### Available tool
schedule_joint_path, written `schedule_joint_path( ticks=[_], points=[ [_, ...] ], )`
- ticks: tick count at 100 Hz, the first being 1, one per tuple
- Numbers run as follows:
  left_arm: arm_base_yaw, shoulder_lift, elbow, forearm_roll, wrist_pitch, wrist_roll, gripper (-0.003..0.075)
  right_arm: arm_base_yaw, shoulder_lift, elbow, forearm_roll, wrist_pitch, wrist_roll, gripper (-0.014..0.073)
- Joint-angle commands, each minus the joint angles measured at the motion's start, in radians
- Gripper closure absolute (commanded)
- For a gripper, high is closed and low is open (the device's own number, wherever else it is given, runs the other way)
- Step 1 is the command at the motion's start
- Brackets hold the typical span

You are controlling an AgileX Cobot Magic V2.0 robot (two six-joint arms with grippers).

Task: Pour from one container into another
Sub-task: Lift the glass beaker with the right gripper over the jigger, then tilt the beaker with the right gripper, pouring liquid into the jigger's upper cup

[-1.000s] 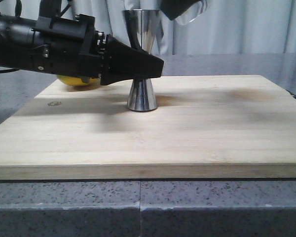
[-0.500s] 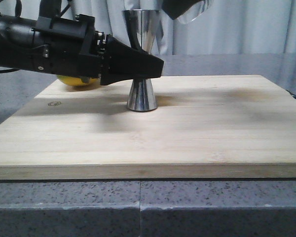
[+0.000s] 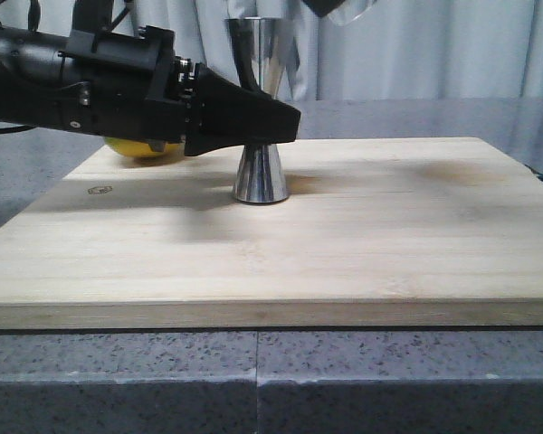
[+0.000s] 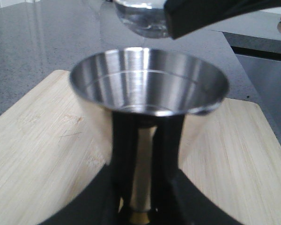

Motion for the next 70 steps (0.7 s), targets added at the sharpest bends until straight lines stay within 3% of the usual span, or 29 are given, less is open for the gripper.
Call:
schedule_joint_path(
  ticks=[1,70],
  points=[
    [-0.009,-0.044,-0.034,-0.077,0.113,-0.010,0.0659,0.000,-0.026,-0.044,-0.040,-0.039,-0.006,0.0295],
    [-0.044,-0.044,-0.100,-0.075,0.113,-0.040,0.0659,0.000,-0.026,-0.044,-0.127,-0.016,-0.006,0.0295]
  ],
)
